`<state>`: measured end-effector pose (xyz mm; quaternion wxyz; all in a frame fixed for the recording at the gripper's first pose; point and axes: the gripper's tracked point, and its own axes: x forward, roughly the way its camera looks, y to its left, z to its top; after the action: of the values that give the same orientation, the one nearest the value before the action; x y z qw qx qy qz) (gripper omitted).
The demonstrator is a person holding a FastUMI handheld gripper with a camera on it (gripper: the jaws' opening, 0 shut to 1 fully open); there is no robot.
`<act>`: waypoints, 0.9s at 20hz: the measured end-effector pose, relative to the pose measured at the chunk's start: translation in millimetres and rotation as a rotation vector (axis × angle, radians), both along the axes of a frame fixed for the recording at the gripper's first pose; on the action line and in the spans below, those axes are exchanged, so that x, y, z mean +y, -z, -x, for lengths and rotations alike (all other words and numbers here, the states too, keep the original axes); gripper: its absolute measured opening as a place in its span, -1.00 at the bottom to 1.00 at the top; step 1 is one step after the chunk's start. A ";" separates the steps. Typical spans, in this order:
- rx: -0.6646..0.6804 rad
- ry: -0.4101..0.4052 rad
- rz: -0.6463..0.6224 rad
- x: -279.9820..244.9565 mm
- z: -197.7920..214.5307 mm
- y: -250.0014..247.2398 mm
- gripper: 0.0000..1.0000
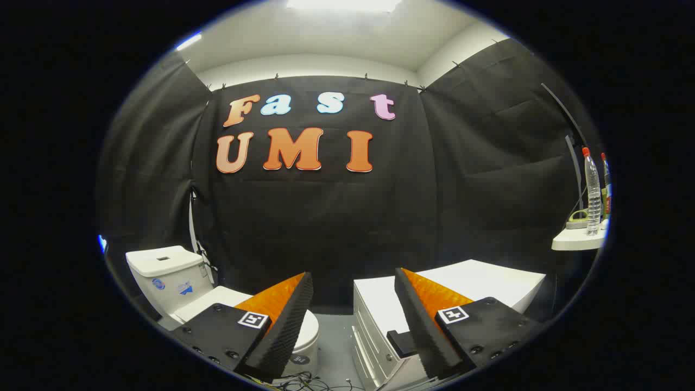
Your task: Open the toilet lid.
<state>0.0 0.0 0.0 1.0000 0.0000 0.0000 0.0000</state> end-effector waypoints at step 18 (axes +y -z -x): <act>-0.002 0.004 -0.023 -2.9 2.2 -3.6 0.95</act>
<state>-2.2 -2.9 3.6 0.9999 0.0115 -0.0011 -0.0018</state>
